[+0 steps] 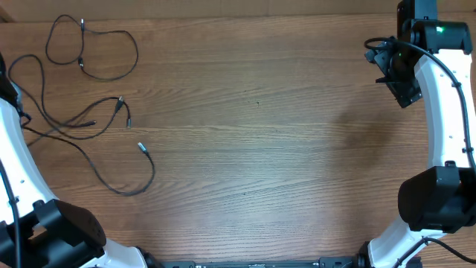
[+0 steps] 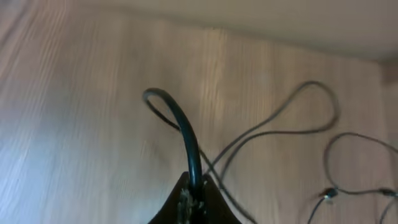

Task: Untangle cables
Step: 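Lay the cable down at the left side and release it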

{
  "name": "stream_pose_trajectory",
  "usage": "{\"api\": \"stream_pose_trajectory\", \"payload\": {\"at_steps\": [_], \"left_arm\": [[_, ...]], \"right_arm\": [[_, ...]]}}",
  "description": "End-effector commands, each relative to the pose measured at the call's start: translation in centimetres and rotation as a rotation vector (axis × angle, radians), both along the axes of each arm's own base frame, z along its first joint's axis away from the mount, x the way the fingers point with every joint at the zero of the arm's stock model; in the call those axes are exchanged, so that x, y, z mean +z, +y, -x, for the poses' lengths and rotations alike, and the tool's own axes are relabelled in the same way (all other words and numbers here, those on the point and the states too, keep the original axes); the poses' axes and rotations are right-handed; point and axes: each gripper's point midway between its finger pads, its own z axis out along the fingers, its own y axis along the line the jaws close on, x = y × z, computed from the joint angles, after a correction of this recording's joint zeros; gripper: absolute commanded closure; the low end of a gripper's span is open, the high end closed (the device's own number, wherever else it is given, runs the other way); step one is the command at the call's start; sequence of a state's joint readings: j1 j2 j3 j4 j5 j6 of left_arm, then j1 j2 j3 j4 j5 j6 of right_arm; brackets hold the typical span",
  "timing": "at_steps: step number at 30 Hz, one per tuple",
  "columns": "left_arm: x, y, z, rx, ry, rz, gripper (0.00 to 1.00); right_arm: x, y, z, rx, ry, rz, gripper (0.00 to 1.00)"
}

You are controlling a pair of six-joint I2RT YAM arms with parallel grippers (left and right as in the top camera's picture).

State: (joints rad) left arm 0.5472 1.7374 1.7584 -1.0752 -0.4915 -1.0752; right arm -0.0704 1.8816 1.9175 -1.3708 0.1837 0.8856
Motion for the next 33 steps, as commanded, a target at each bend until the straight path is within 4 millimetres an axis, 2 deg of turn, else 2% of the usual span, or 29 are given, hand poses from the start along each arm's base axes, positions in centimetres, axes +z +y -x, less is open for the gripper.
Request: {"api": "stream_pose_trajectory", "payload": {"at_steps": [1,4,9,10,12,15,17,18,20,22,25,28,30,33], "left_arm": [[-1.6,1.5,-0.9,-0.218,0.192,-0.096,0.95],[-2.8,2.4,-1.1,-0.257,0.254,-0.131,0.96],[-5.6,3.7,0.4,-0.209,0.345,-0.118,0.95],[-6.7,4.1,1.0,-0.211,0.390,-0.096,0.82],[-7.9,4.5,1.6,-0.201,0.429,-0.071,0.70],[-8.9,4.9,2.5,-0.192,0.461,-0.040,0.65],[-9.3,4.9,2.6,-0.205,0.450,-0.015,0.55],[-9.6,4.5,2.1,-0.241,0.438,0.005,0.52],[-11.0,2.4,-0.5,-0.494,0.396,0.095,0.41],[-11.7,0.3,-2.5,-0.668,0.335,0.157,0.37],[-11.9,-3.6,-5.6,-0.934,0.198,0.230,0.37],[-11.3,-6.2,-8.3,-1.054,0.068,0.251,0.35],[-11.2,-7.1,-9.4,-1.082,0.053,0.237,0.30],[-12.2,-6.5,-9.2,-0.976,0.121,0.229,0.29]], "right_arm": [[0.5,-0.2,-0.1,0.001,-0.015,0.012,0.00],[0.5,-0.2,-0.1,0.001,-0.015,0.012,0.00],[0.5,-0.2,-0.1,0.002,-0.015,0.012,0.00],[0.5,-0.2,-0.1,0.001,-0.015,0.012,0.00],[0.5,-0.2,-0.1,0.002,-0.015,0.012,0.00],[0.5,-0.2,-0.1,0.002,-0.015,0.012,0.00],[0.5,-0.2,-0.1,0.001,-0.015,0.012,0.00],[0.5,-0.2,-0.1,0.001,-0.015,0.012,0.00],[0.5,-0.2,-0.1,0.001,-0.015,0.012,0.00],[0.5,-0.2,-0.1,0.001,-0.015,0.012,0.00],[0.5,-0.2,-0.1,0.001,-0.015,0.012,0.00],[0.5,-0.2,-0.1,0.001,-0.015,0.012,0.00],[0.5,-0.2,-0.1,0.001,-0.015,0.012,0.00],[0.5,-0.2,-0.1,0.001,-0.015,0.012,0.00]]}}
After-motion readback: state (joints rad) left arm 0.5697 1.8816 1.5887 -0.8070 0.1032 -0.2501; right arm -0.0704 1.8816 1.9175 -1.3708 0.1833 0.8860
